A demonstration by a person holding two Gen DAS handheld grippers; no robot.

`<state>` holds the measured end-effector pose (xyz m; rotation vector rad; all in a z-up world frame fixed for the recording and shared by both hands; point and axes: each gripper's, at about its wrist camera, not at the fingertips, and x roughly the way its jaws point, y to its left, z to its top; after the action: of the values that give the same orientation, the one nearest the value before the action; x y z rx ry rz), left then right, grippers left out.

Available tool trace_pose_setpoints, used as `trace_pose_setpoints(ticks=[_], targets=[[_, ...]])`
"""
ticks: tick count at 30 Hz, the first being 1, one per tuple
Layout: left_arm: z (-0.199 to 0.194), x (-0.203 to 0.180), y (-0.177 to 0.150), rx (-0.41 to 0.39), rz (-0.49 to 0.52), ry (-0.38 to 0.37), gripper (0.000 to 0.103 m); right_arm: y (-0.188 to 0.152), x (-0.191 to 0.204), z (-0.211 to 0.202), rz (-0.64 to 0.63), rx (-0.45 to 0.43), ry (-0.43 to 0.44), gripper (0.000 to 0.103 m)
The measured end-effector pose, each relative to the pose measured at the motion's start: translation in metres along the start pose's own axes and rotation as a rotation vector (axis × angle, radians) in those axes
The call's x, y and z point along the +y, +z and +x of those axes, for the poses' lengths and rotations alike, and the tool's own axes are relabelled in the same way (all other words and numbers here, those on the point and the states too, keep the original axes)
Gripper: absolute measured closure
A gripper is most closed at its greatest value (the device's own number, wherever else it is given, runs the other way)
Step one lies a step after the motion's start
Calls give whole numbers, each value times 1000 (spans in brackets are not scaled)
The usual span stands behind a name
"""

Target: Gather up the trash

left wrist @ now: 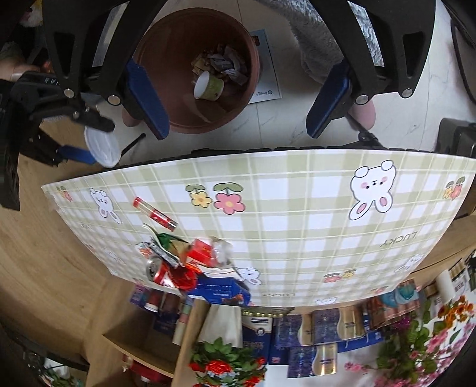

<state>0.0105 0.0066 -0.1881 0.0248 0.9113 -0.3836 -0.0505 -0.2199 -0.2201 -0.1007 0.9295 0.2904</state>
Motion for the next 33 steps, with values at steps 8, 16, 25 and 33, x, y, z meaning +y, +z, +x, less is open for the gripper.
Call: trace_pose_setpoints(ticks=[8, 16, 25, 33], targets=[[1, 10, -3, 8, -25, 9, 12, -8, 19, 19, -40, 79, 67, 36], [4, 12, -4, 13, -34, 15, 12, -15, 34, 28, -85, 128, 107, 28], [5, 14, -4, 15, -36, 26, 12, -11, 26, 21, -72, 84, 61, 8], [5, 14, 1, -1, -20, 23, 12, 10, -17, 1, 38, -26, -58, 6]])
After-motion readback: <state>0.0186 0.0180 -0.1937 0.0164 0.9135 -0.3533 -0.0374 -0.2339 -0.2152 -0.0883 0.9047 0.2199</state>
